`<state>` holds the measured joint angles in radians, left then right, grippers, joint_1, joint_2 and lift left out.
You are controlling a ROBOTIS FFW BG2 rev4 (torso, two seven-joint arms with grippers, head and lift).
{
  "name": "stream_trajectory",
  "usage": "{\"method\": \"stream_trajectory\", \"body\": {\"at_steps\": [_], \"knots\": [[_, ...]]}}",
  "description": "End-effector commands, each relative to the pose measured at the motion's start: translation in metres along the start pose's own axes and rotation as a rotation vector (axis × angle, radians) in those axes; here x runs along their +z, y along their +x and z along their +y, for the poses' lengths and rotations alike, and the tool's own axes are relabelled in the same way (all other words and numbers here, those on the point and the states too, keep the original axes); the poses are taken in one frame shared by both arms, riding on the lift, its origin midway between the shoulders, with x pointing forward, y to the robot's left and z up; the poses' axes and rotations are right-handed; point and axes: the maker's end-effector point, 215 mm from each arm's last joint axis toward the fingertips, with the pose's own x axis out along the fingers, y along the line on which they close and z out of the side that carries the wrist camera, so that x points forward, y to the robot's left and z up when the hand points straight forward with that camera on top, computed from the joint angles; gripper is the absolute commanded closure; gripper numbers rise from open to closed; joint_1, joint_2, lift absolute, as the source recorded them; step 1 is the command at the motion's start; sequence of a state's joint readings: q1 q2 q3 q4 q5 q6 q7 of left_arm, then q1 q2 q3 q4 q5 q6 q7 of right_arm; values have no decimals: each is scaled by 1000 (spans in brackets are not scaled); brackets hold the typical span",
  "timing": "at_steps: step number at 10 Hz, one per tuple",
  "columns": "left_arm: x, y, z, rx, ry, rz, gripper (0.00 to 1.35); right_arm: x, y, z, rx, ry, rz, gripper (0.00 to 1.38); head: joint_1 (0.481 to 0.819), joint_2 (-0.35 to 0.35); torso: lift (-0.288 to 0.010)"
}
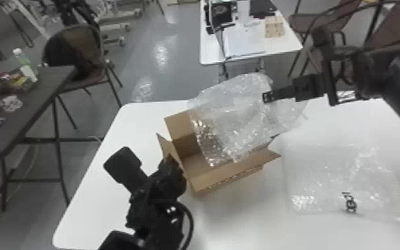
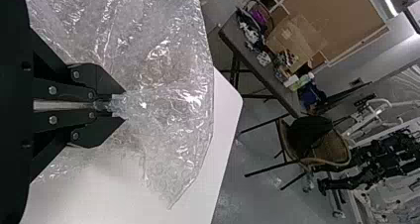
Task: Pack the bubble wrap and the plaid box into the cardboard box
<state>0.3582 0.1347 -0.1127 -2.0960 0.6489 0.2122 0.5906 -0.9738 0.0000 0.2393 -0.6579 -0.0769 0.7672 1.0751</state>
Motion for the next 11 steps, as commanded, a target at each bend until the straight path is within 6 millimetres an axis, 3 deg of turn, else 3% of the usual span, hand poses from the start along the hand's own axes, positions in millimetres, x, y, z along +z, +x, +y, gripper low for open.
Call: {"method": "stream_trajectory", "body": {"at_steps": [1,5,6,7,9,10,11], "knots": [[-1,1,-5,-9,2,5,1210,1,5,5,18,7,-6,1113,695,243,-102],[-3,5,-13,-22,12,9,1210,-17,30,25,95,42,-1,1110,695,259,-102],[-3,5,-14,-23,11,9,1210,-20,31,26,105,65,-10,1056,695,262,-102],[-2,5,-14,-23,10,6,1210,-19,32,27,115,77,-25,708,695,266,-102],[-2,5,-13,-21,9,5,1210,-22,33,29,130,101,-37,185,695,270,-102],[-2,4,-12,-18,8,3,1210,-20,33,30,136,104,-46,-2,695,270,-102],[-2,4,-11,-16,7,2,1210,-14,33,33,144,99,-57,-2,695,272,-102]]}}
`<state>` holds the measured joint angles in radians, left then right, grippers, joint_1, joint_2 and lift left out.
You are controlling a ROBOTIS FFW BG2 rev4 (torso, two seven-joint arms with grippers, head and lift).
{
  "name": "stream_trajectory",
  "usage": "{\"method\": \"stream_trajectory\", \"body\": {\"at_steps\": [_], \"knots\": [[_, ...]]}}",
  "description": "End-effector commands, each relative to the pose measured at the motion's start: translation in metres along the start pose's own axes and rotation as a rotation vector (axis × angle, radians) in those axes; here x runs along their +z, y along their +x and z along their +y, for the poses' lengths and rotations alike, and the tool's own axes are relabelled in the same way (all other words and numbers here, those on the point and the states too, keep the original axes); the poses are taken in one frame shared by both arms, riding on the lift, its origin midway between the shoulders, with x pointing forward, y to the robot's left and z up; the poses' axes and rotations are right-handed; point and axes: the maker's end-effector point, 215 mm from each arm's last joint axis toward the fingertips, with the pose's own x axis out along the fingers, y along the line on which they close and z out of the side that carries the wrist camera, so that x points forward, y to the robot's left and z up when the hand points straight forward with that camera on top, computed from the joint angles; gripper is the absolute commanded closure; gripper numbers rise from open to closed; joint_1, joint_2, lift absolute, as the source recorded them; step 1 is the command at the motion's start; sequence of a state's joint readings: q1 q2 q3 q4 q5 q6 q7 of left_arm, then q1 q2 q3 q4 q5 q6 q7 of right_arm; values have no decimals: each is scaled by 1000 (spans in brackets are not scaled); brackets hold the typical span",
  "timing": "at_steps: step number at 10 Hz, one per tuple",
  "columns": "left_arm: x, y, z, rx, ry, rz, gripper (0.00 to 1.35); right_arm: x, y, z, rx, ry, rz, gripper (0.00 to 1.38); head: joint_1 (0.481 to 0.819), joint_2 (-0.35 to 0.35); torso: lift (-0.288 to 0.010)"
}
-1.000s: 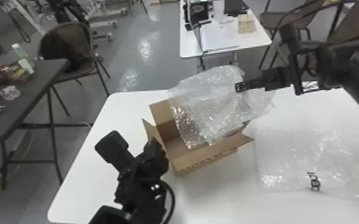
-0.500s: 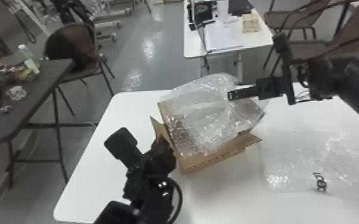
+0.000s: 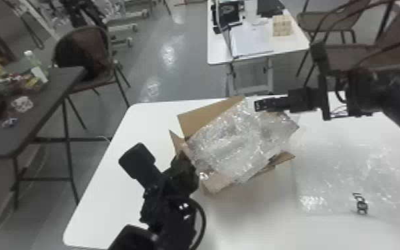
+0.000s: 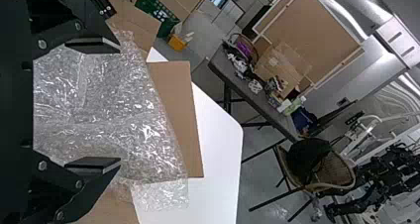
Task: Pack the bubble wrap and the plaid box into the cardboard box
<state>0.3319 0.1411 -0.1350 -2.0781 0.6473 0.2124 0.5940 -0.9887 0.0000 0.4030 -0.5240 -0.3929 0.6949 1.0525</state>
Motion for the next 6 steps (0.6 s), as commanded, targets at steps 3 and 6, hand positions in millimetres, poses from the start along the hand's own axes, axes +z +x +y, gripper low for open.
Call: {"method": "stream_trajectory", "body": {"at_steps": [3,6], "knots": [[-1,-4,10,19,-8,-6,1210,42,-6,33,52,-56,-86,9,695,288,-102],[2,-9,23,42,-22,-27,1210,74,-46,40,6,-115,-250,64,676,286,-102]]}}
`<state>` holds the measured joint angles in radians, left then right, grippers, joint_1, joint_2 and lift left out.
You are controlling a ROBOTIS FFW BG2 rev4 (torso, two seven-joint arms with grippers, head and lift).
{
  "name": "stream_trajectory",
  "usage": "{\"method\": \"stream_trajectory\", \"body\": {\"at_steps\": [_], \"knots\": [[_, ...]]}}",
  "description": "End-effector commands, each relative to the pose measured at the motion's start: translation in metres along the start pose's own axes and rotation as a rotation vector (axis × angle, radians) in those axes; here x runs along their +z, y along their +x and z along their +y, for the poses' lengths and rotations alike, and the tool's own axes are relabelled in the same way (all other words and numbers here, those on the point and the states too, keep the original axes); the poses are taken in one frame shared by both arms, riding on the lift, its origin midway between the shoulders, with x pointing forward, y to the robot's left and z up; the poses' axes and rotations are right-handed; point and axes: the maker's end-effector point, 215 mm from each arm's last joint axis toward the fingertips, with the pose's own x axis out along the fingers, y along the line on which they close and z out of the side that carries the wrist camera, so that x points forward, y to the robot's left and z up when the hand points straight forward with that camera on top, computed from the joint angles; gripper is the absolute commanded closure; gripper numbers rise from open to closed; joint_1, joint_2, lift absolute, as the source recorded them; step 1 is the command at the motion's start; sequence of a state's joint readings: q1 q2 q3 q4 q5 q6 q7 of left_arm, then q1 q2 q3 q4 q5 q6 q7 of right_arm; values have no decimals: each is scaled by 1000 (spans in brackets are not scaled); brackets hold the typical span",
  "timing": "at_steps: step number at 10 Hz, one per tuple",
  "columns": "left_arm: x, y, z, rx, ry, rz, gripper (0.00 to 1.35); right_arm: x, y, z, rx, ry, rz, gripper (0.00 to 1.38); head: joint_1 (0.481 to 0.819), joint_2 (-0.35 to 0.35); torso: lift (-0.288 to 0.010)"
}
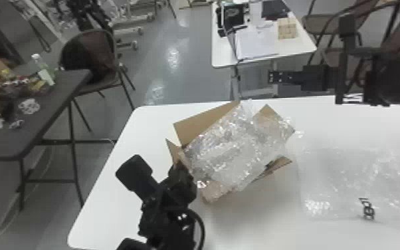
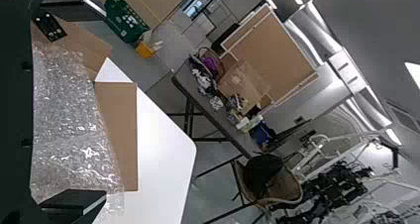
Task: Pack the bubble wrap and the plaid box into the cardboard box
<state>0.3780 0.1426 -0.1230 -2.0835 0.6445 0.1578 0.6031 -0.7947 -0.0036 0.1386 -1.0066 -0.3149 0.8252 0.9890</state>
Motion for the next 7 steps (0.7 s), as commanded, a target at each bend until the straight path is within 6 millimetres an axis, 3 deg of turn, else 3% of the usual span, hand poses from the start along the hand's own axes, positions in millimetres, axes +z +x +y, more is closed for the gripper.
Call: {"method": "stream_trajectory", "body": {"at_steps": [1,2,3,4,5,6,7], "knots": [[2,-2,5,9,-7,-10,1210,27,-46,-12,-68,-45,-108,73,669,279,-102],[3,-3,8,15,-7,-12,1210,44,-89,-37,-143,2,-243,88,661,256,-102],[4,-2,8,13,1,-15,1210,58,-157,-74,-254,59,-406,93,655,211,-102],[4,-2,10,15,2,-14,1210,52,-221,-96,-370,75,-489,94,652,178,-102],[5,-3,10,16,-4,-19,1210,49,-267,-95,-445,60,-559,94,654,103,-102],[7,-4,11,19,-4,-29,1210,38,-298,-90,-535,19,-564,94,664,31,-102],[7,-5,14,24,-7,-33,1210,29,-316,-83,-608,-34,-548,94,669,7,-102]]}}
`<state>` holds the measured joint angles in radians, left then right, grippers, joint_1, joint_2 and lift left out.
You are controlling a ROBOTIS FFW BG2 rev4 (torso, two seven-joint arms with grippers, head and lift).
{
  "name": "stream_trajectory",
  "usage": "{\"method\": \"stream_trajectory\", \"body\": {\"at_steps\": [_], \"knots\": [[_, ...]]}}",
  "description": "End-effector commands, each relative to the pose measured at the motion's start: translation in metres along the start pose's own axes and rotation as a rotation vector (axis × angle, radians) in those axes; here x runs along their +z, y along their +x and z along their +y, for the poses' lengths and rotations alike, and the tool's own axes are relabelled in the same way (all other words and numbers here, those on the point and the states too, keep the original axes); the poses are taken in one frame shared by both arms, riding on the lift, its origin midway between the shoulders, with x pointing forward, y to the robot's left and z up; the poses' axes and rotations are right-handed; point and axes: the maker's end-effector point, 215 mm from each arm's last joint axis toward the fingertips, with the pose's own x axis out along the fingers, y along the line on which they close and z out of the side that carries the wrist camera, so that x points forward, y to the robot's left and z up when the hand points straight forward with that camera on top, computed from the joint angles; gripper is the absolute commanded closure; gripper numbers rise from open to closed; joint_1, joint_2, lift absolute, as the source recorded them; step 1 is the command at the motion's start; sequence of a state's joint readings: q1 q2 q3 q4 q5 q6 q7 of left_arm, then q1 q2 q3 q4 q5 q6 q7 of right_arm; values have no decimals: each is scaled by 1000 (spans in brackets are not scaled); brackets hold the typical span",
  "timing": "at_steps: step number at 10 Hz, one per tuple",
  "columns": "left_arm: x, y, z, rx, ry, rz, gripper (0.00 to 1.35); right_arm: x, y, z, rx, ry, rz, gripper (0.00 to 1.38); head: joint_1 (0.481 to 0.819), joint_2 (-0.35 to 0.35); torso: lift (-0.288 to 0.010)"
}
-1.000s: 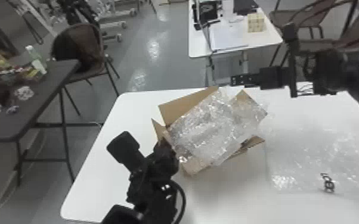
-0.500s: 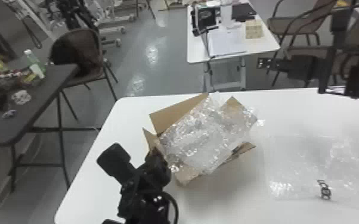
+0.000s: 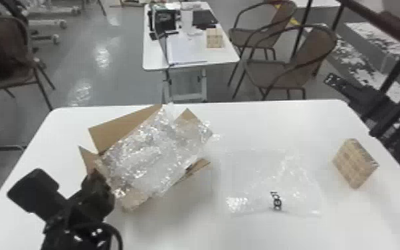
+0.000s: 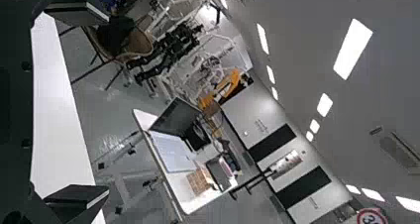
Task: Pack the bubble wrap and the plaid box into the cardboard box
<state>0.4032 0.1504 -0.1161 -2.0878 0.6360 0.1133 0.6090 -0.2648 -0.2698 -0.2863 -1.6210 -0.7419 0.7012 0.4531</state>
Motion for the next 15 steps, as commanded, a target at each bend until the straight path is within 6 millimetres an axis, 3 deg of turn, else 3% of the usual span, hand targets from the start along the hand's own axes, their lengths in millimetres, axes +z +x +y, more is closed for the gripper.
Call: {"method": "stream_trajectory", "body": {"at_steps": [1,3,5,6,8,10,13,15], "knots": [[2,0,1,0,-2,-6,1210,6,-38,0,-60,-118,-20,96,680,-22,-102],[4,-1,2,2,-13,-16,1208,19,-117,-20,-329,-319,-134,96,695,-55,-102],[2,-5,11,19,-22,-20,1210,11,-192,-44,-463,-412,-233,96,695,-119,-102],[2,-6,13,21,-22,-19,1210,-8,-210,-53,-487,-420,-210,96,695,-139,-102],[0,-8,18,31,-21,-17,1208,-55,-239,-78,-535,-397,-139,96,695,-179,-102],[0,-9,20,35,-23,-15,1210,-92,-263,-116,-563,-356,-113,96,695,-193,-102],[-1,-9,22,38,-30,-12,1210,-100,-282,-155,-615,-361,-119,96,695,-241,-102],[-2,-9,23,42,-35,-9,1210,-113,-275,-170,-606,-317,-137,98,695,-262,-102]]}}
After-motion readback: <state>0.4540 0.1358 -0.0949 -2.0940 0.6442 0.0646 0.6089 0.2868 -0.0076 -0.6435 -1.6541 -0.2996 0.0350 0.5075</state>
